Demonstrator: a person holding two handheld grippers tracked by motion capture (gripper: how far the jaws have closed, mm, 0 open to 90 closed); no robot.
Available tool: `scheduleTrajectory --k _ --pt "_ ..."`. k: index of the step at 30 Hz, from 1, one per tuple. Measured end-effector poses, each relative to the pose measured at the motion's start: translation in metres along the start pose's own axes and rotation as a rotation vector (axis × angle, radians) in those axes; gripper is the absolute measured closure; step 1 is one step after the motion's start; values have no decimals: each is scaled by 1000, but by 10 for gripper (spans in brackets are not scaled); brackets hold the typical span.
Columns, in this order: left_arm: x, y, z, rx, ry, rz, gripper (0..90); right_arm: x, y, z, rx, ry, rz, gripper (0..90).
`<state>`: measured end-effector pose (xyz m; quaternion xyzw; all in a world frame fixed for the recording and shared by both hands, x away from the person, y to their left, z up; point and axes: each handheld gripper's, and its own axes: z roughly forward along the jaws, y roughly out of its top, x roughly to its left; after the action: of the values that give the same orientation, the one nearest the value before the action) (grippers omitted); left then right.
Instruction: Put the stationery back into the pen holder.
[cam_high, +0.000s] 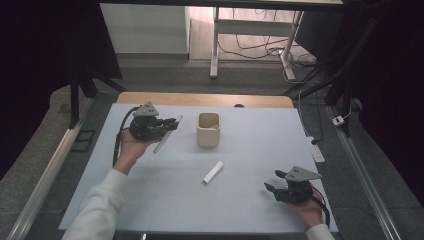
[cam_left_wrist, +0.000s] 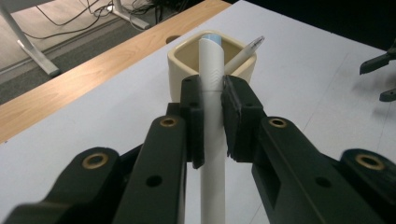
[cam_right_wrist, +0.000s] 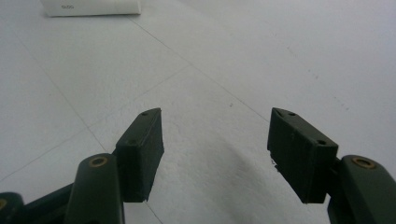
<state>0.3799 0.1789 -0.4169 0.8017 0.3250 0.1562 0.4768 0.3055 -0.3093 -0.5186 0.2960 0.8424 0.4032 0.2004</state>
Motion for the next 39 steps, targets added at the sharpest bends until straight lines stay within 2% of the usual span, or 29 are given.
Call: scheduleTrajectory --k 15,28,36,39 --pt "-5 12 1 -60 -12 -6 781 0 0 0 -7 -2 0 353" --pt "-8 21 4 -88 -26 -8 781 0 0 0 -7 -2 0 353" --pt "-8 26 9 -107 -42 -24 781 0 0 0 -7 -2 1 353" --pt "-8 27 12 -116 -33 -28 781 0 0 0 -7 -1 1 353"
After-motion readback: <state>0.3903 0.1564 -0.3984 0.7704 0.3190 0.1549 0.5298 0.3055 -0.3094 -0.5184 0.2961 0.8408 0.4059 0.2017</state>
